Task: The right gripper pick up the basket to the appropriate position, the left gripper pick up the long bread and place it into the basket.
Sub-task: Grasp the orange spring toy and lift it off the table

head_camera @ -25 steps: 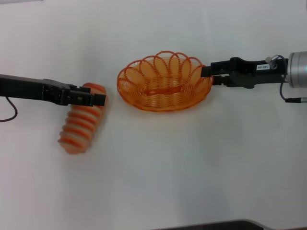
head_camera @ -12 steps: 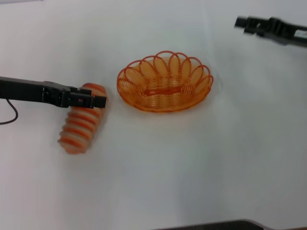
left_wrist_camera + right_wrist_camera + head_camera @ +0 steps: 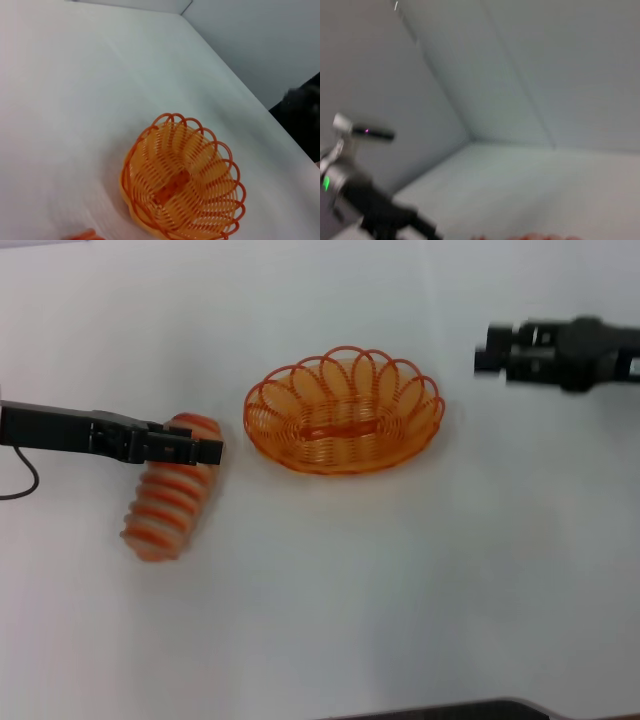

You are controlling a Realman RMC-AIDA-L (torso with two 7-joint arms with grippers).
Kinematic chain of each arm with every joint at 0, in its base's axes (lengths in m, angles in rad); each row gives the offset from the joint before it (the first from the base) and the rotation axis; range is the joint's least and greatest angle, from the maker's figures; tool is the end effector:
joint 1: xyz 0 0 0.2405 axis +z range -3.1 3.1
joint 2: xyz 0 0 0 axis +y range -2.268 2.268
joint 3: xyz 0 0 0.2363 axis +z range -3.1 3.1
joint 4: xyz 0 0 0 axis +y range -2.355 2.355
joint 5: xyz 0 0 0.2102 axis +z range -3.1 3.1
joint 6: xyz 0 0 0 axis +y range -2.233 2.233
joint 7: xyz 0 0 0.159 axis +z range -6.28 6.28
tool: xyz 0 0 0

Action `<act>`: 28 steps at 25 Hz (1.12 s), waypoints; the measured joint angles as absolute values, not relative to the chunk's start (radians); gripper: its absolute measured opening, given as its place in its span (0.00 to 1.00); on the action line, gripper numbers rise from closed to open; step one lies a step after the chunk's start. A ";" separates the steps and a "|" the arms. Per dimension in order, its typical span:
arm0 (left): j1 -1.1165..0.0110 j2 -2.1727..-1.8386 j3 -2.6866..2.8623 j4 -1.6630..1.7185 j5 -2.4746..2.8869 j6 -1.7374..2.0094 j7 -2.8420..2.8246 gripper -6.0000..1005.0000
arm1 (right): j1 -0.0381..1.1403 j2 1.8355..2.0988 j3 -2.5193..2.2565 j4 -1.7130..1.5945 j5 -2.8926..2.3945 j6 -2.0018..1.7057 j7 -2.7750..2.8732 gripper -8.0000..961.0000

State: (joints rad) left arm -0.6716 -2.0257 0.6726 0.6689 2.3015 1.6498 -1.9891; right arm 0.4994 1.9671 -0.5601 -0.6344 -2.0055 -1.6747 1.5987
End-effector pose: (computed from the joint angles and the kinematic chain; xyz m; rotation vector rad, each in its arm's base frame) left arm -0.2339 0.3354 0.0015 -2.7896 -1.3446 -0.3761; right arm 0.2677 0.3215 0.0513 -2.6081 0.9423 0.7964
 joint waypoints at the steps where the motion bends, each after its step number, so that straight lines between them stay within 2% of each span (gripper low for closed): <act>1: -0.672 -2.025 0.672 0.669 2.301 1.649 -1.990 0.78 | 0.503 1.967 -0.570 -0.644 -2.036 -1.680 1.601 0.60; 11: -0.682 -2.018 0.684 0.709 2.307 1.653 -2.069 0.78 | 0.520 1.980 -0.579 -0.659 -2.164 -1.674 1.600 0.60; 22: -0.710 -2.010 0.805 1.039 2.451 1.741 -2.457 0.78 | 0.528 1.989 -0.583 -0.652 -2.165 -1.633 1.599 0.60; 26: -0.746 -2.024 0.907 1.094 2.542 1.759 -2.570 0.78 | 0.528 1.989 -0.584 -0.650 -2.166 -1.629 1.592 0.60; 28: -0.768 -2.041 0.953 1.103 2.592 1.760 -2.601 0.77 | 0.528 1.989 -0.584 -0.651 -2.166 -1.629 1.590 0.60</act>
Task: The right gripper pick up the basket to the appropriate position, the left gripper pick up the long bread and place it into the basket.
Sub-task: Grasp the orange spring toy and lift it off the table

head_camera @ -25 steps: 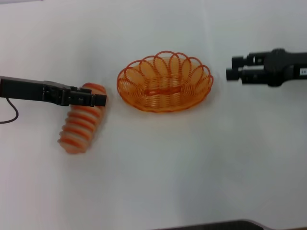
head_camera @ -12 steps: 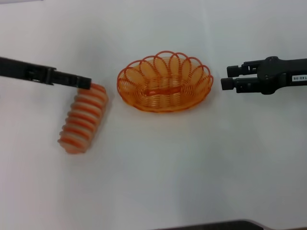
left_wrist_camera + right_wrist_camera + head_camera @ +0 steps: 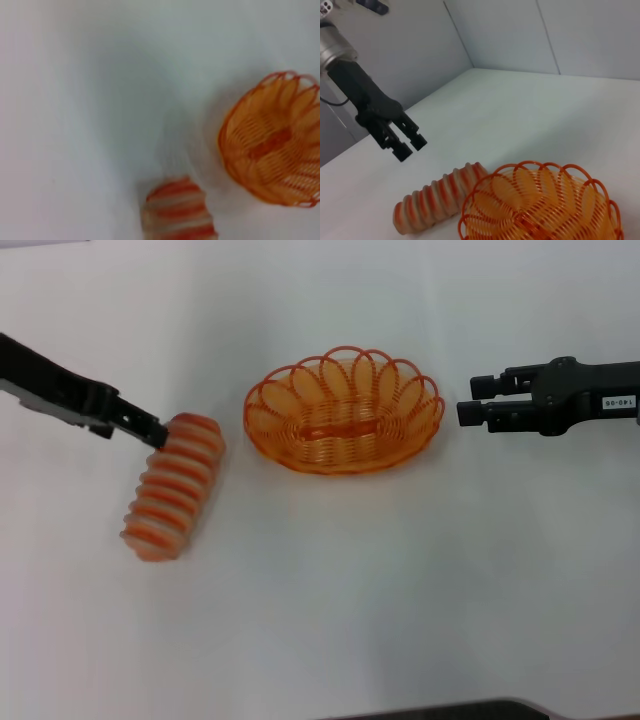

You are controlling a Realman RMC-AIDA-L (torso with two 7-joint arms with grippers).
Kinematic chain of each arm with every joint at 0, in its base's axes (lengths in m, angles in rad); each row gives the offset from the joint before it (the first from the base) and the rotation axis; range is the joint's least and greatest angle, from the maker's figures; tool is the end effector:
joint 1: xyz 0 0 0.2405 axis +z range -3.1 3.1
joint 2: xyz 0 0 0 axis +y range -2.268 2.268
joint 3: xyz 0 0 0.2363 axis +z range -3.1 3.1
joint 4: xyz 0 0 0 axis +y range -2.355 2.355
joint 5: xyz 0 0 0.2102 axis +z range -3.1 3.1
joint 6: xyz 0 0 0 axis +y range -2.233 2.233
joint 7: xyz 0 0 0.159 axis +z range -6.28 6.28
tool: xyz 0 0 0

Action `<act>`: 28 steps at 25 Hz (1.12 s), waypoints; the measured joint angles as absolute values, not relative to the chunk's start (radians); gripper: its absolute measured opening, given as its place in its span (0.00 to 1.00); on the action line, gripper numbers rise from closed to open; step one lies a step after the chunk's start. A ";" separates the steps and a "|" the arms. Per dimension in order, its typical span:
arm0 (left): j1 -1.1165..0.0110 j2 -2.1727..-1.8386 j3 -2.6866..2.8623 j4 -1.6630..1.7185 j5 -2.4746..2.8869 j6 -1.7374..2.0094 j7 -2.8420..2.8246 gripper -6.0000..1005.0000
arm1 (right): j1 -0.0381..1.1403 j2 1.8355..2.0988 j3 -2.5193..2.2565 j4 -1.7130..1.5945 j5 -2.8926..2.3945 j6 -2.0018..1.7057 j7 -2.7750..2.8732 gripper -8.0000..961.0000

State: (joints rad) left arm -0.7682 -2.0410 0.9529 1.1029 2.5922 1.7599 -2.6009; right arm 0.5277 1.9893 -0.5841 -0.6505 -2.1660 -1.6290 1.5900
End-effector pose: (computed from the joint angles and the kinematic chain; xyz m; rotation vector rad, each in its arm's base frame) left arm -0.1873 0.3609 0.0356 -2.5228 -1.4581 0.3174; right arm 0.2754 0.3199 0.0301 -2.7051 0.9481 0.5659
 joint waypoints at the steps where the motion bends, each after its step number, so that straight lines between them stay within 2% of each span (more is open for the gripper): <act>1: -0.779 -2.053 0.969 1.104 2.622 1.757 -2.612 0.77 | 0.528 1.989 -0.584 -0.651 -2.166 -1.628 1.590 0.60; 7: -0.825 -2.138 1.008 1.105 2.802 1.711 -2.643 0.78 | 0.527 1.991 -0.585 -0.651 -2.166 -1.616 1.589 0.60; 9: -0.831 -2.154 1.011 1.099 2.836 1.692 -2.657 0.78 | 0.525 1.993 -0.584 -0.650 -2.166 -1.612 1.588 0.60; 18: -0.825 -2.162 1.073 1.009 2.853 1.594 -2.727 0.74 | 0.525 2.004 -0.585 -0.649 -2.166 -1.594 1.586 0.60; 28: -0.826 -2.163 1.089 0.950 2.846 1.547 -2.730 0.68 | 0.529 2.002 -0.584 -0.652 -2.166 -1.591 1.584 0.60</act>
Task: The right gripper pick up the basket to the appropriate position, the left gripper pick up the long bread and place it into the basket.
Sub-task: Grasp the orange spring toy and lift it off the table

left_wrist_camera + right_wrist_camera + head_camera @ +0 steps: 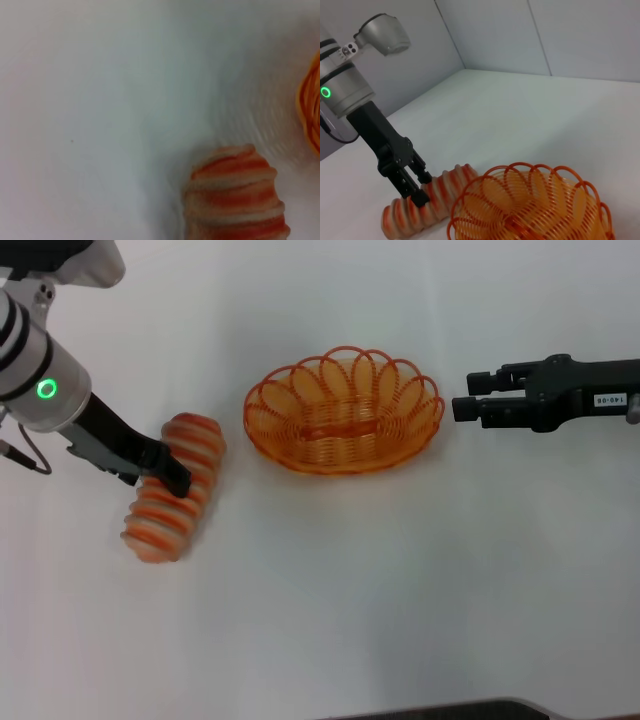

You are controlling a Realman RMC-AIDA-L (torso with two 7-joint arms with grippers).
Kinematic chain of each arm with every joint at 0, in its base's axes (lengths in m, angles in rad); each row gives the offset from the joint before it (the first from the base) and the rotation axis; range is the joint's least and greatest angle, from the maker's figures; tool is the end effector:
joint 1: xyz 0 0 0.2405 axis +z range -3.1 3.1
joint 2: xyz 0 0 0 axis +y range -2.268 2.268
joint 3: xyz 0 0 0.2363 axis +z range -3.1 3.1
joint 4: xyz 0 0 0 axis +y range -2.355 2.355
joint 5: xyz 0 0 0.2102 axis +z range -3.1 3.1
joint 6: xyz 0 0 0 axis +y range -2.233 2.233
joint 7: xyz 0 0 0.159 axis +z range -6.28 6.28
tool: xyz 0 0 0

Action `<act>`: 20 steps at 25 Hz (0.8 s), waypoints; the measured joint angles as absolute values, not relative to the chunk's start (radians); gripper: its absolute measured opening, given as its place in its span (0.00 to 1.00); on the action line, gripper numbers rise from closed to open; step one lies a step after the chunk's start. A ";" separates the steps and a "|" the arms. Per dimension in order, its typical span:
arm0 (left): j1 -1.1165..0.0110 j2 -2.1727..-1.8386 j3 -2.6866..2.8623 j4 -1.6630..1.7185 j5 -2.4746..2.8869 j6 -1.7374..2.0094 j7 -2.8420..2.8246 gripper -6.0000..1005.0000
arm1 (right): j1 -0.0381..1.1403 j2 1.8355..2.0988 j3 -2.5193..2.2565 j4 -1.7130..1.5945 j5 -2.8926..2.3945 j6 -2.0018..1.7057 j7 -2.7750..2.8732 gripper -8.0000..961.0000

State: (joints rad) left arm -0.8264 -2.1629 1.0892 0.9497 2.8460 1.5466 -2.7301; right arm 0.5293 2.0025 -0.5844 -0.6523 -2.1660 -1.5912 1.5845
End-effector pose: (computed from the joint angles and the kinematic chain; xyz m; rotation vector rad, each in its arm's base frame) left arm -0.2003 0.3610 -0.0311 -2.3650 -1.4320 0.6063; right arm 0.2762 0.3238 0.0257 -2.6796 0.9437 0.5550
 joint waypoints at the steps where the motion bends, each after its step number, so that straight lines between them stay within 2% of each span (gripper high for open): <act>1: -0.828 -2.163 1.090 0.946 2.845 1.546 -2.729 0.68 | 0.530 2.002 -0.584 -0.652 -2.166 -1.590 1.584 0.60; 8: -0.831 -2.163 1.090 0.941 2.830 1.545 -2.719 0.64 | 0.531 2.000 -0.582 -0.651 -2.166 -1.585 1.585 0.60; 13: -0.829 -2.162 1.089 0.948 2.829 1.546 -2.719 0.45 | 0.531 2.000 -0.580 -0.651 -2.165 -1.581 1.584 0.60; 17: -0.825 -2.157 1.080 0.958 2.829 1.552 -2.689 0.41 | 0.531 2.000 -0.578 -0.650 -2.165 -1.581 1.584 0.60; 20: -0.816 -2.140 1.075 0.975 2.832 1.553 -2.656 0.38 | 0.530 2.000 -0.578 -0.650 -2.163 -1.581 1.584 0.60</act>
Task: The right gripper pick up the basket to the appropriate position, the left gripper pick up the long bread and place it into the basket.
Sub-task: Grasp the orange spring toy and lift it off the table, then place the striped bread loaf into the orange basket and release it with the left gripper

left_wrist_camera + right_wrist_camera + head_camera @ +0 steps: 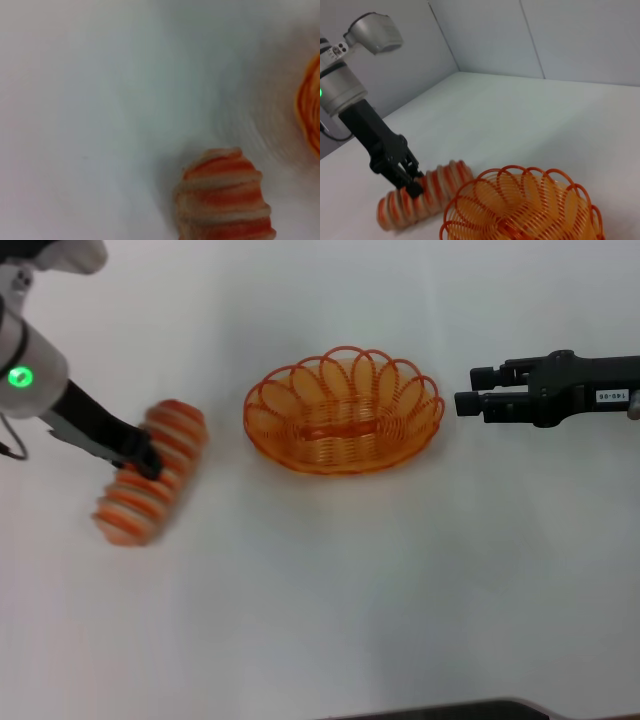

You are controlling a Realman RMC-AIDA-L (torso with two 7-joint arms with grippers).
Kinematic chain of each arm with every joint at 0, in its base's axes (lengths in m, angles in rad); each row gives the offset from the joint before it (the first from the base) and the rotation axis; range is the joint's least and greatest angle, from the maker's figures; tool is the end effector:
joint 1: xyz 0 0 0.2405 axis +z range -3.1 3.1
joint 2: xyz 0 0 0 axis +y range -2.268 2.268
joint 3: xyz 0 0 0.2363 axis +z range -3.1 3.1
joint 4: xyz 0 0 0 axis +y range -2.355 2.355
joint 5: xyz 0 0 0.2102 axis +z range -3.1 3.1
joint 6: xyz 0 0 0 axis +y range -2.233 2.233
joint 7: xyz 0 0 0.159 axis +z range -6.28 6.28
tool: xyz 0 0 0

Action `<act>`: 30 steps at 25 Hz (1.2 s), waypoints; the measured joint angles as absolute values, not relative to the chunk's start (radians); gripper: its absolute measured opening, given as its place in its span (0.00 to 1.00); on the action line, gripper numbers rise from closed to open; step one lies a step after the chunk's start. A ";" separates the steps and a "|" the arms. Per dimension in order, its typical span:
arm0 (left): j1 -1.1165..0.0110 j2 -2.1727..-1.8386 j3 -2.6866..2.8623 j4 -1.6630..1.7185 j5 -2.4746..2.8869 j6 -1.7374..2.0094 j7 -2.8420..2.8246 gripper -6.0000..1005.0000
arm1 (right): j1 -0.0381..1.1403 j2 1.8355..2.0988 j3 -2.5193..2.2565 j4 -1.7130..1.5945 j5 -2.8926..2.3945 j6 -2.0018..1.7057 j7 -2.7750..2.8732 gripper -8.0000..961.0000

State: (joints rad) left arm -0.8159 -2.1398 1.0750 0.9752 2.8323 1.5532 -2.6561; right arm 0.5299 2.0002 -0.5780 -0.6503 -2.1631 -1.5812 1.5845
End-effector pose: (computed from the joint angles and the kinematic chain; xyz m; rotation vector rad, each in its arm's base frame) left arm -0.2028 0.3664 -0.0180 -2.4021 -1.3552 0.5885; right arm 0.2774 0.3258 0.0275 -2.6630 0.9450 0.5567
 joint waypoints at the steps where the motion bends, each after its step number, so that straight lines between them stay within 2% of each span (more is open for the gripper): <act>1: -0.816 -2.140 1.075 0.975 2.832 1.553 -2.656 0.37 | 0.530 2.000 -0.578 -0.650 -2.163 -1.581 1.584 0.60; 3: -0.805 -2.113 1.022 1.004 2.831 1.551 -2.619 0.35 | 0.529 2.000 -0.577 -0.650 -2.163 -1.582 1.585 0.60; 8: -0.803 -2.103 0.875 1.077 2.818 1.552 -2.495 0.31 | 0.527 2.003 -0.574 -0.652 -2.160 -1.585 1.586 0.60; 13: -0.814 -2.123 0.854 1.165 2.732 1.565 -2.331 0.28 | 0.519 2.003 -0.566 -0.652 -2.158 -1.588 1.594 0.60; 22: -0.961 -2.159 0.995 1.068 2.648 1.511 -2.109 0.22 | 0.496 2.000 -0.496 -0.648 -2.157 -1.590 1.588 0.60; 30: -1.069 -2.163 1.205 0.887 2.638 1.386 -2.084 0.16 | 0.483 2.008 -0.493 -0.648 -2.157 -1.594 1.587 0.60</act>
State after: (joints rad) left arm -1.0690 -2.1630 1.2047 0.8874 2.6377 1.3858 -2.0843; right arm 0.4829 2.0083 -0.4935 -0.6477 -2.1567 -1.5943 1.5870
